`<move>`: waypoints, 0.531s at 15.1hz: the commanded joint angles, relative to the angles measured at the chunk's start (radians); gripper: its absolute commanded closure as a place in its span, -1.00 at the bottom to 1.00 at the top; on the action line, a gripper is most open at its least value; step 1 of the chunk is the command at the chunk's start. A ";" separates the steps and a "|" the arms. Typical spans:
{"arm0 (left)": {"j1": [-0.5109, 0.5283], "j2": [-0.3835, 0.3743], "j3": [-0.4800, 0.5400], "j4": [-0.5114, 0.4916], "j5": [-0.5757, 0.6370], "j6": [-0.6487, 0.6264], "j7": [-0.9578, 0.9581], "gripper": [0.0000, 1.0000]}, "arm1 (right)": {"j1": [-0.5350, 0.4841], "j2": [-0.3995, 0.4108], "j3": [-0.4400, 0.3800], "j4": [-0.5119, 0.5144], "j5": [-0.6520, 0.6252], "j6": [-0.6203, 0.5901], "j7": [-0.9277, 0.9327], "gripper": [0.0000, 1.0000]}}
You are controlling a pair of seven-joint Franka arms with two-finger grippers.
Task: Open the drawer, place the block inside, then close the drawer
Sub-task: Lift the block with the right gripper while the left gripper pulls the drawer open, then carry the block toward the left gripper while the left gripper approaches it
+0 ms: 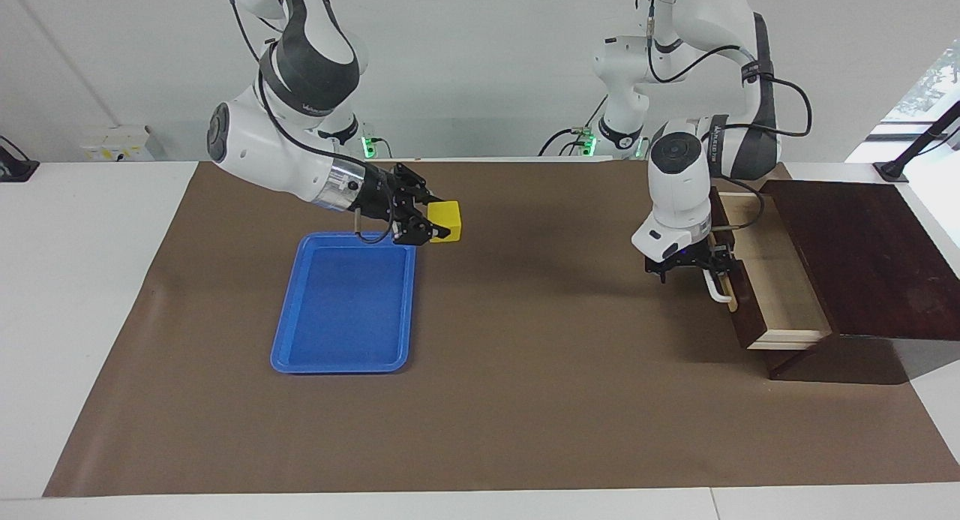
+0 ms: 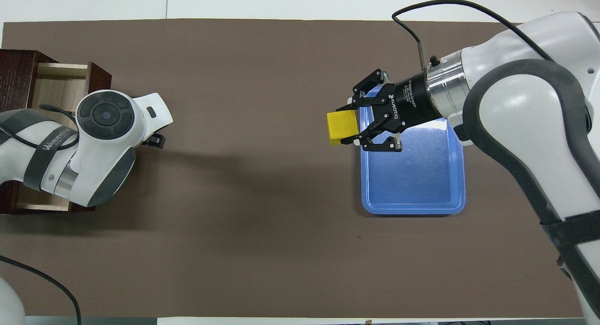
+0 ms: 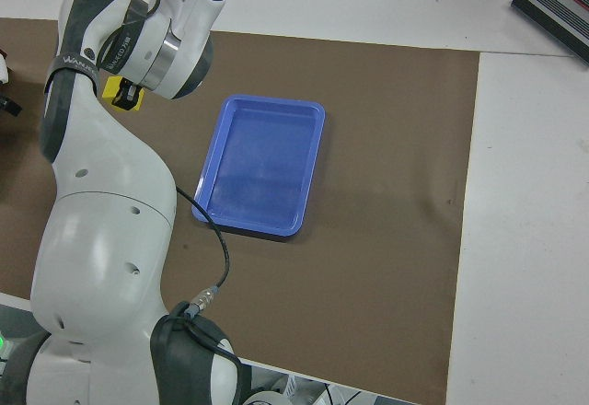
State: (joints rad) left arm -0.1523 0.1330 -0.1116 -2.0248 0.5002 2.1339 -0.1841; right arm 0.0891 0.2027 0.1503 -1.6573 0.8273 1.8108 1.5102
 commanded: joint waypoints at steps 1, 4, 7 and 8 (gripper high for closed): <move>-0.036 0.004 0.003 0.081 -0.060 -0.101 0.014 -1.00 | 0.008 0.004 0.005 0.017 -0.016 0.013 0.038 1.00; -0.038 0.008 0.003 0.175 -0.107 -0.202 0.073 -1.00 | 0.011 0.004 0.006 0.017 -0.016 0.028 0.034 1.00; -0.038 0.001 0.003 0.242 -0.150 -0.273 0.089 -1.00 | 0.035 0.004 0.006 0.017 -0.014 0.065 0.034 1.00; -0.038 -0.001 0.003 0.277 -0.182 -0.308 0.087 -1.00 | 0.040 0.006 0.006 0.017 -0.013 0.077 0.036 1.00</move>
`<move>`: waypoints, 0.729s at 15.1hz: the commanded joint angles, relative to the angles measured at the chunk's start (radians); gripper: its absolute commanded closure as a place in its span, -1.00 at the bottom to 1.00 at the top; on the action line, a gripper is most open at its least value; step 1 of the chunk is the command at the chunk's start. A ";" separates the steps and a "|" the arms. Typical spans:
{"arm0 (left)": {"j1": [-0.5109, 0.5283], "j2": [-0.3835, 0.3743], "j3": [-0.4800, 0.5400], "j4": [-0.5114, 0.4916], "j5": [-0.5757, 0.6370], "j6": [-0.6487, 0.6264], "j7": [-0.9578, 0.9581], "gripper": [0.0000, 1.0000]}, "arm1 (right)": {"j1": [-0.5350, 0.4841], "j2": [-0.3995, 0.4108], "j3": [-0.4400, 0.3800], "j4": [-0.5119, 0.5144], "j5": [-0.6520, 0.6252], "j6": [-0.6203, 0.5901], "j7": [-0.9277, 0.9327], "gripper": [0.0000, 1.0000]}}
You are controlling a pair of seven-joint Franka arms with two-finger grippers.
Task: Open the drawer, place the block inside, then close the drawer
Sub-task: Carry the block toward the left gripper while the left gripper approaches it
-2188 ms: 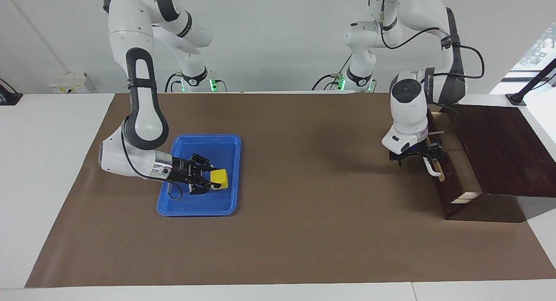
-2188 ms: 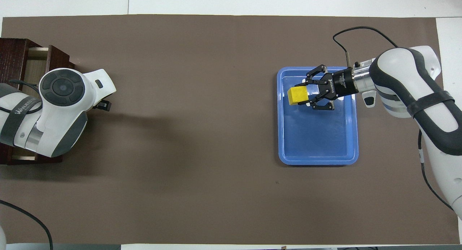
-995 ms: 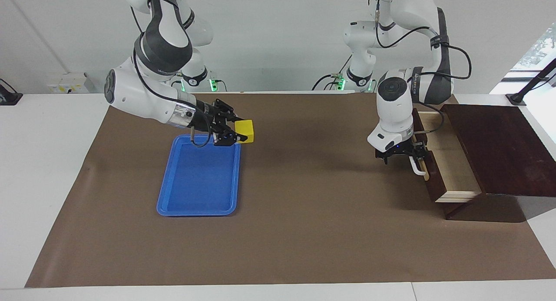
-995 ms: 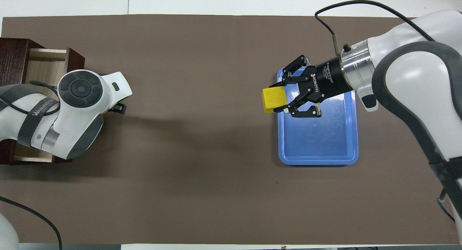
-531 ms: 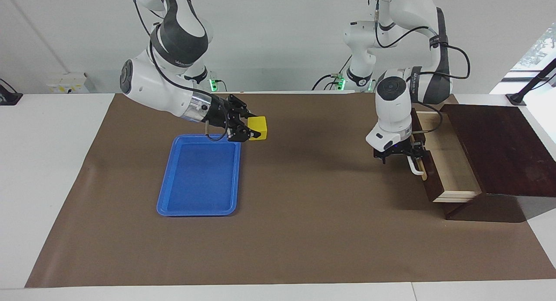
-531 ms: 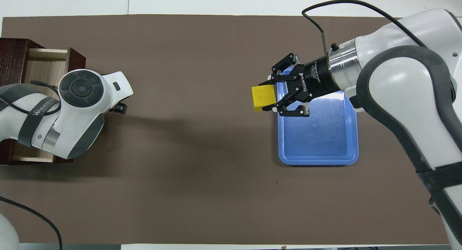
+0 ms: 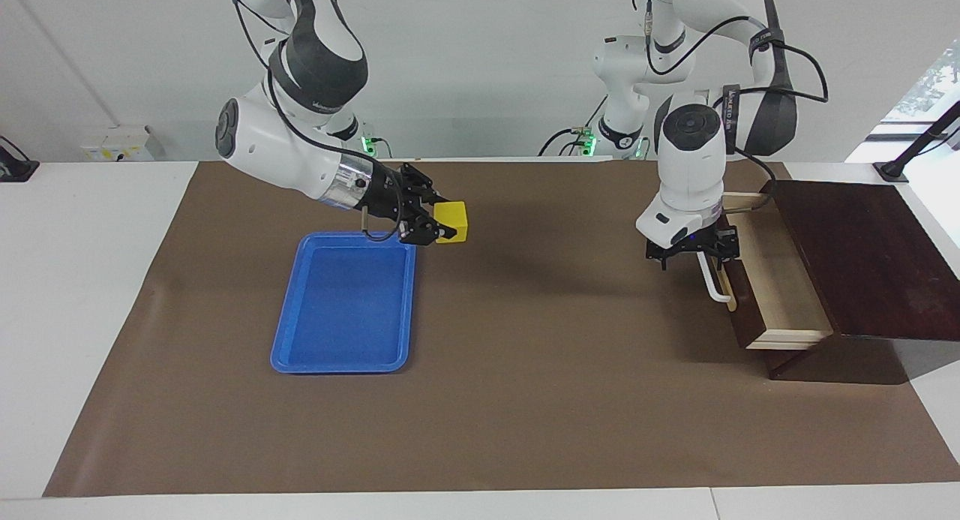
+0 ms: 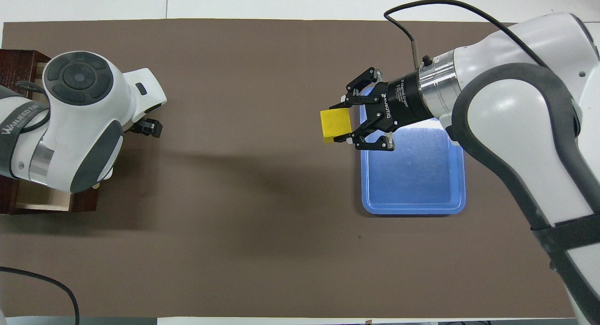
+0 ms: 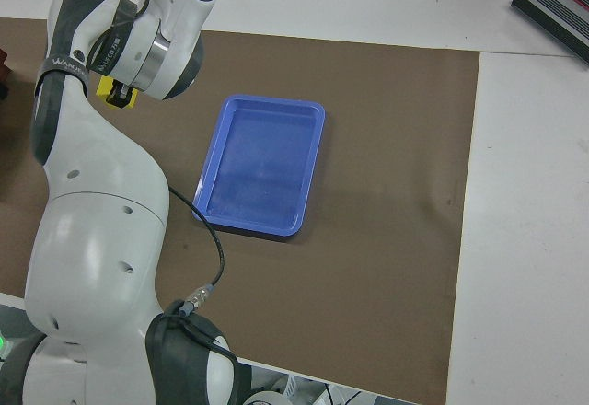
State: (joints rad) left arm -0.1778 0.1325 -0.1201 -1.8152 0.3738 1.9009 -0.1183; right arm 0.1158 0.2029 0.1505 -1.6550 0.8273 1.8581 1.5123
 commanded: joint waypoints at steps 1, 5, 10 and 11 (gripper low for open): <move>-0.012 -0.004 0.013 0.103 -0.091 -0.110 0.020 -1.00 | 0.022 0.006 0.006 0.015 -0.011 0.039 0.032 1.00; -0.011 -0.033 0.014 0.194 -0.251 -0.197 -0.119 -1.00 | 0.050 0.006 0.006 0.012 -0.005 0.059 0.035 1.00; -0.066 -0.037 -0.004 0.220 -0.334 -0.195 -0.745 -1.00 | 0.093 0.006 0.006 0.011 0.000 0.114 0.074 1.00; -0.089 -0.037 -0.010 0.220 -0.345 -0.198 -0.877 -1.00 | 0.100 0.006 0.007 0.009 0.001 0.128 0.074 1.00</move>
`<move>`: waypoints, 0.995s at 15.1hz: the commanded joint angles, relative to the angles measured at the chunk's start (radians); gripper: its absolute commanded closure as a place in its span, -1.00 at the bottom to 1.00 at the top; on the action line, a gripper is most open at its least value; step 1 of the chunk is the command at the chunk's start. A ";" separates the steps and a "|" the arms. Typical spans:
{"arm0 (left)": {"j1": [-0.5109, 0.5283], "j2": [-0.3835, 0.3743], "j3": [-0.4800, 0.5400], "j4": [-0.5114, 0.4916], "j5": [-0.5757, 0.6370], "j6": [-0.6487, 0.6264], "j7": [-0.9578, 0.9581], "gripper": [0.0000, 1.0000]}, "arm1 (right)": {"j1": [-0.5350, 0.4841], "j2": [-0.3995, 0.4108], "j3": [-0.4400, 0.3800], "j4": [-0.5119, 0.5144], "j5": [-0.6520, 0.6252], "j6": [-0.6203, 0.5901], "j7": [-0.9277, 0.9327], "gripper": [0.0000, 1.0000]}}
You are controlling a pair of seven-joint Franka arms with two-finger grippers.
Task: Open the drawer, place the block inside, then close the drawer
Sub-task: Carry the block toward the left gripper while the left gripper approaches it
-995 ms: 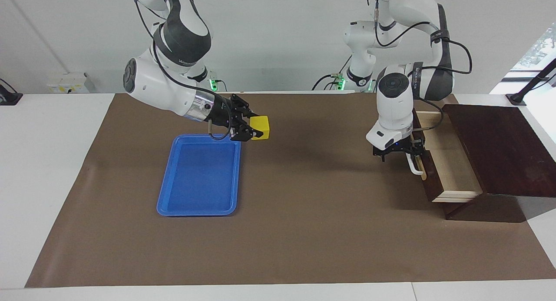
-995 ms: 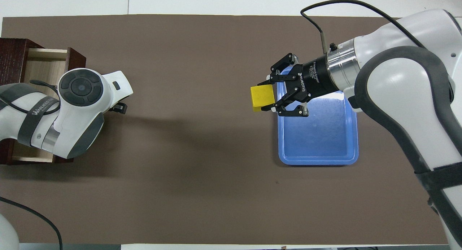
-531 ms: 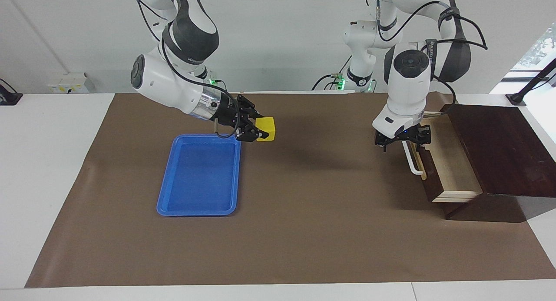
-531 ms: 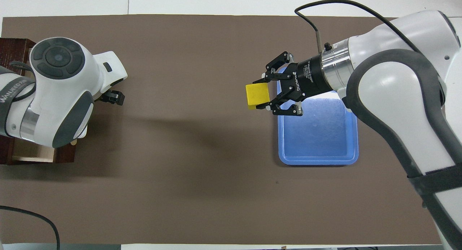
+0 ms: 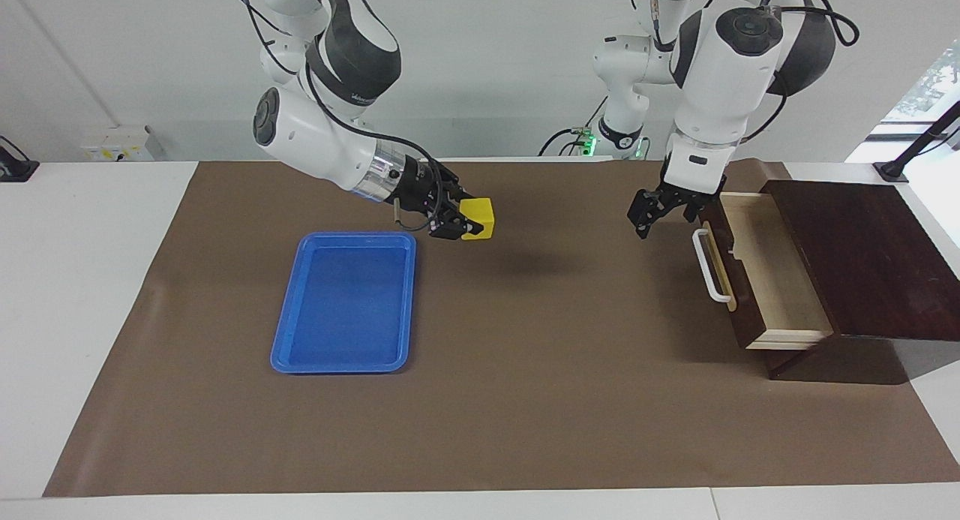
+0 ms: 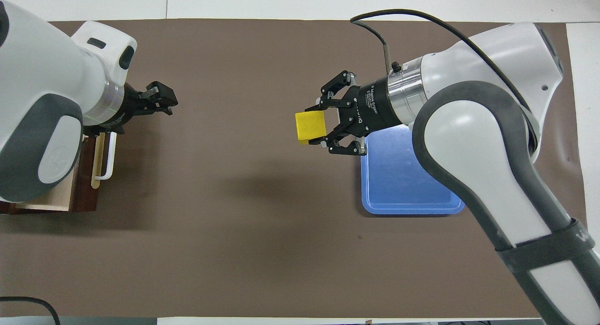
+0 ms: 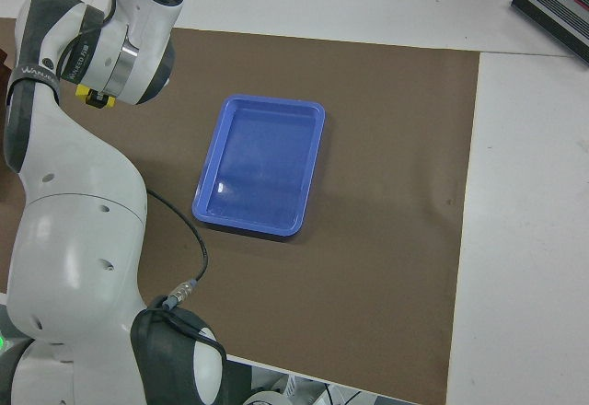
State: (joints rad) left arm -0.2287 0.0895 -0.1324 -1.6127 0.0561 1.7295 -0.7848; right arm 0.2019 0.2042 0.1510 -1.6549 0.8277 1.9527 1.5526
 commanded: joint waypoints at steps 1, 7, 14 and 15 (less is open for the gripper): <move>-0.052 0.006 0.001 0.017 -0.042 -0.027 -0.328 -1.00 | 0.016 0.004 0.007 0.009 0.004 0.035 0.034 1.00; -0.109 0.015 -0.003 0.053 -0.131 -0.028 -0.948 -1.00 | 0.056 0.006 0.007 0.006 0.053 0.111 0.035 1.00; -0.199 0.128 -0.001 0.184 -0.148 -0.077 -1.234 -1.00 | 0.057 0.007 0.007 0.006 0.100 0.121 0.031 1.00; -0.205 0.148 -0.001 0.203 -0.148 -0.077 -1.252 -1.00 | 0.063 0.007 0.007 0.006 0.105 0.138 0.031 1.00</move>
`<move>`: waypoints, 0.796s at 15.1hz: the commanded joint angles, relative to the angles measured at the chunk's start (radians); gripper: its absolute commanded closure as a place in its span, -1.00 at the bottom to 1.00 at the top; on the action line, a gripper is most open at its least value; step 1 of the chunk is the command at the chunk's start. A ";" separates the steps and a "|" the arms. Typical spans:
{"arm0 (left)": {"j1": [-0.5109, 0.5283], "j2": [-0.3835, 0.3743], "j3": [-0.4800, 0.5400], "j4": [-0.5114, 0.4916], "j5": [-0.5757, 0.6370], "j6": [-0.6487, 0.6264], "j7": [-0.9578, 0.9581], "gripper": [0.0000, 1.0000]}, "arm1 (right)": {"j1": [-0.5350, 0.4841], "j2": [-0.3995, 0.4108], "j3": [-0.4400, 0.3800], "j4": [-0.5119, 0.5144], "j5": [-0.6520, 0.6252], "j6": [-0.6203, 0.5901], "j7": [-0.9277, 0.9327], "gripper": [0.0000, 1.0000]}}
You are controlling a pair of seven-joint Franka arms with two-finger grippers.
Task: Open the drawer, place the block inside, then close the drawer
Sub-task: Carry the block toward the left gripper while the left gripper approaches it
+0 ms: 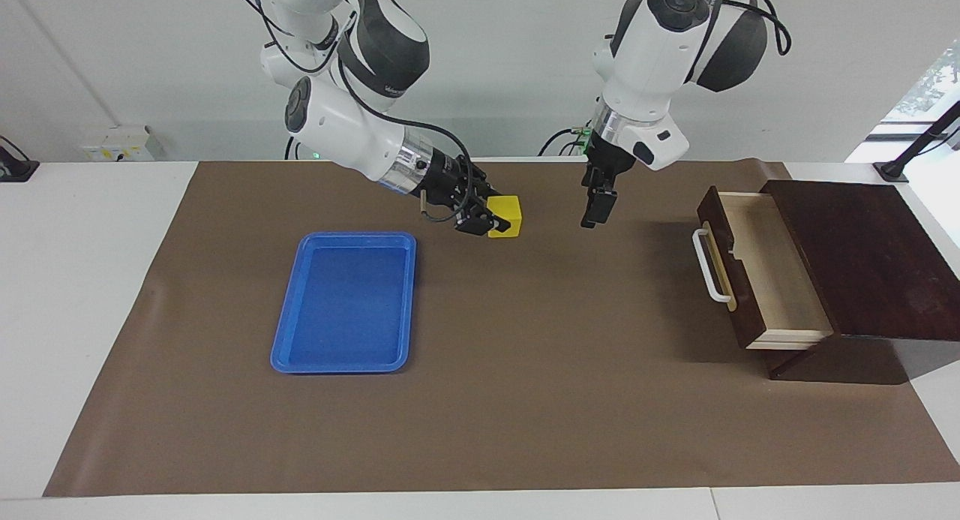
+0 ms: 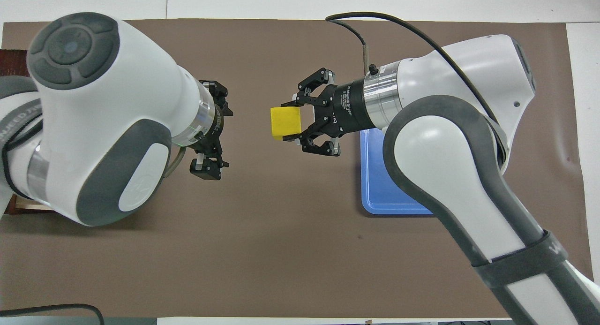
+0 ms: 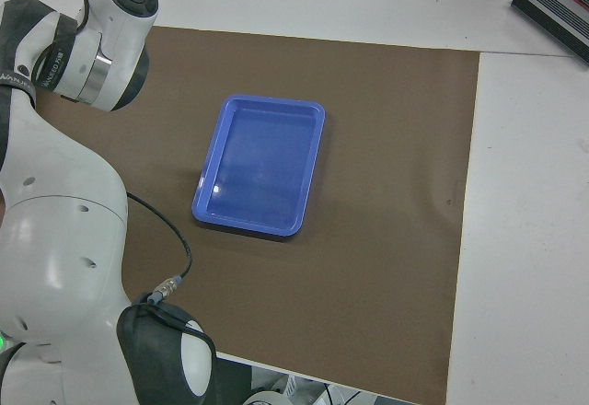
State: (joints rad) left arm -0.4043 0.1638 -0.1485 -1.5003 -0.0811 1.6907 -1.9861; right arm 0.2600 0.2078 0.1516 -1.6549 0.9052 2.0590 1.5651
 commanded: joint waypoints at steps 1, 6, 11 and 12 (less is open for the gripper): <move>-0.043 0.082 0.015 0.106 -0.011 -0.037 -0.063 -1.00 | 0.031 0.004 0.006 0.004 0.029 0.056 0.021 1.00; -0.062 0.146 0.024 0.210 -0.006 -0.065 -0.095 -1.00 | 0.051 0.004 0.006 -0.006 0.031 0.095 0.024 1.00; -0.064 0.166 0.024 0.247 0.027 -0.077 -0.100 -1.00 | 0.051 0.005 0.006 -0.008 0.031 0.095 0.024 1.00; -0.071 0.168 0.026 0.249 0.029 -0.077 -0.103 -1.00 | 0.051 0.005 0.006 -0.006 0.031 0.095 0.024 1.00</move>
State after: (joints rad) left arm -0.4436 0.3060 -0.1422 -1.3040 -0.0724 1.6513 -2.0662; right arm 0.3193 0.2159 0.1500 -1.6585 0.9188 2.1411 1.5720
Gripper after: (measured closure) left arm 0.000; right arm 0.449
